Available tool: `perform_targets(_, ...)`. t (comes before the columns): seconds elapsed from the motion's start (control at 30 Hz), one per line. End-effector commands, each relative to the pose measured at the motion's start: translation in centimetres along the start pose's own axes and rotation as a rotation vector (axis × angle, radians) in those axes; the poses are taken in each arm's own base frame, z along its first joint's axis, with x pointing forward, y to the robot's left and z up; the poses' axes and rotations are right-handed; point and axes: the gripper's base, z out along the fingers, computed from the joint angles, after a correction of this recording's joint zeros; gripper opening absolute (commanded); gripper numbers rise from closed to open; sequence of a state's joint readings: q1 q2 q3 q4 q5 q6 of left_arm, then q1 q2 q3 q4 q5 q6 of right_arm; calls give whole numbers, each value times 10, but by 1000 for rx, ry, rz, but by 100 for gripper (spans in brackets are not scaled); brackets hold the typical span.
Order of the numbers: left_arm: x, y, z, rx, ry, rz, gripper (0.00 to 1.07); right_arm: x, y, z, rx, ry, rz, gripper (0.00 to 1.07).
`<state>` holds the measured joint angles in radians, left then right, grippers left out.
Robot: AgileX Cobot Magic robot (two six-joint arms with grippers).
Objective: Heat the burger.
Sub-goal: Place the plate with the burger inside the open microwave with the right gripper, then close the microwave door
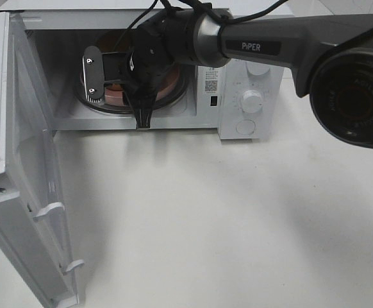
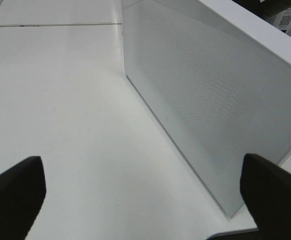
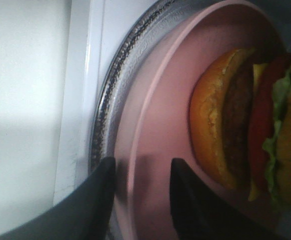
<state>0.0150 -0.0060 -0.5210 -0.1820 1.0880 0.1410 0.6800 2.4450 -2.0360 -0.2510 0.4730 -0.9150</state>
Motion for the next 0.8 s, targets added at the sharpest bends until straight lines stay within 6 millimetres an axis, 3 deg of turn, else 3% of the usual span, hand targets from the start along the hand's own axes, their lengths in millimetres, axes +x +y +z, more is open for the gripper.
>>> perform_targets(0.03,0,0,-2,4,-29,2,98,1,-4,-5,-6,7,-4,41)
perform_targets(0.27,0,0,-2,4,-29,2,98,1,-3,-7,-21,15,0,48)
perform_targets(0.33,0,0,-2,4,-29,2,98,0,-4,-10,-16,2,11,57)
perform_targets(0.43,0,0,-2,4,-29,2,98,0,-5,-13,-4,-9,13,61)
perform_targets(0.5,0,0,-2,4,-29,2,98,2,1,-16,3,-26,7,75)
perform_targets(0.63,0,0,-2,4,-29,2,98,4,6,-19,3,-33,-14,81)
perform_targets(0.8,0,0,-2,4,-29,2,98,5,11,-27,44,-74,-20,80)
